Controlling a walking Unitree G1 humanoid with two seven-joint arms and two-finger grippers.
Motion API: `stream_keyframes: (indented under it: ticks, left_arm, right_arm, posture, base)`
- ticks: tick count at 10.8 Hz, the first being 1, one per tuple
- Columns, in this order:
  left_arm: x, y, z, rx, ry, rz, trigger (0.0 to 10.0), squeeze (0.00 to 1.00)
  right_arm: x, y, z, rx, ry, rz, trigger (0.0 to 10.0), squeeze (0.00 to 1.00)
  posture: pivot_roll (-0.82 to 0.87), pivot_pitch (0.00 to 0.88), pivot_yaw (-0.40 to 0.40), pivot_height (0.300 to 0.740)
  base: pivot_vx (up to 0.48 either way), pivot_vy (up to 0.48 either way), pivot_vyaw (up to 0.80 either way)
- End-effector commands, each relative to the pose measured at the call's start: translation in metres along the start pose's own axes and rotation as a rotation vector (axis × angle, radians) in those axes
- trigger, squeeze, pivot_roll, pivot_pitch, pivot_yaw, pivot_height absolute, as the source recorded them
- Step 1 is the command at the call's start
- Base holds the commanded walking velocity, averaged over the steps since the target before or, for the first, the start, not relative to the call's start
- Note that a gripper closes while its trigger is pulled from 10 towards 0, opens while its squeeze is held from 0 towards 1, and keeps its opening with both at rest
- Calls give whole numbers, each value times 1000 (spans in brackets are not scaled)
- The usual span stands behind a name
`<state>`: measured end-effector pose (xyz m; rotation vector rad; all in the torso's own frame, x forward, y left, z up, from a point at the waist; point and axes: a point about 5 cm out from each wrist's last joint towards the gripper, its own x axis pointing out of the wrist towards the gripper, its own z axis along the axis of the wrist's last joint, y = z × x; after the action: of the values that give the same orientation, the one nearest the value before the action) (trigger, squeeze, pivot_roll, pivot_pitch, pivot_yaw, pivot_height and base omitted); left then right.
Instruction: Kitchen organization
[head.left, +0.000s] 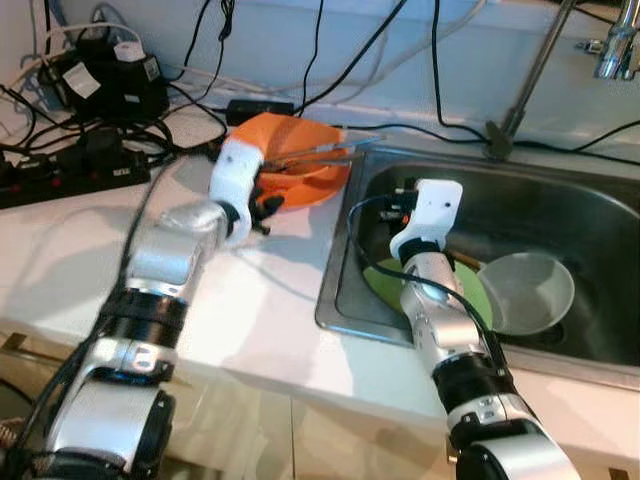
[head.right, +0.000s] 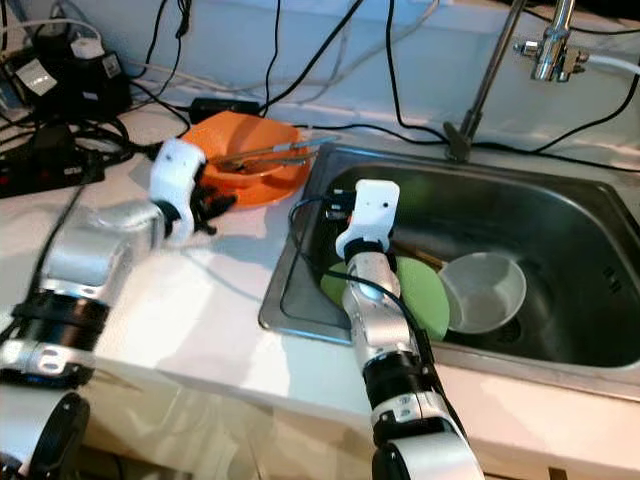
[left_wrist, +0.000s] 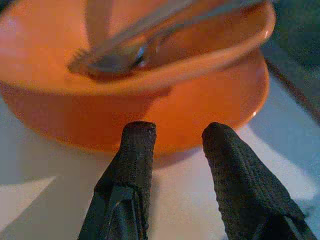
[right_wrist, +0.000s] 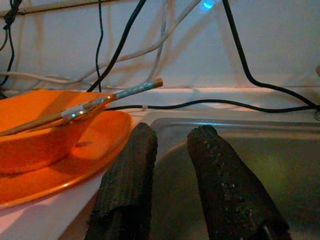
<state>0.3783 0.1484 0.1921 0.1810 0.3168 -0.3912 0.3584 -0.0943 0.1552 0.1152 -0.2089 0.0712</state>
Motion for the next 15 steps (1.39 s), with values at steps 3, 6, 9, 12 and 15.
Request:
stream_keyframes:
  ticks: [3,6,9,12,15]
  left_arm:
    - [10,-3,15,-6,-79,9,10000,0]
    - [16,-6,22,-8,-85,-2,10000,0]
    - [23,2,18,-24,-51,16,10000,0]
    - [26,12,23,-33,-51,54,10000,0]
    - [28,13,15,-70,-18,19,10000,0]
  right_arm:
    - [-7,-6,-2,1,4,-29,10000,0]
    - [-16,-6,-7,1,24,-35,10000,0]
    - [-23,-9,-9,-6,40,-45,10000,0]
    - [-29,-10,-10,-10,59,-50,10000,0]
    - [-30,-9,-9,-8,67,-45,10000,0]
  posture:
    - [202,32,10,740]
    - [193,74,12,740]
    - [176,104,13,740]
    - [172,121,9,740]
    - [175,133,9,740]
  base:
    - [0,0,0]
    - [0,0,0]
    - [0,0,0]
    - [0,0,0]
    - [0,0,0]
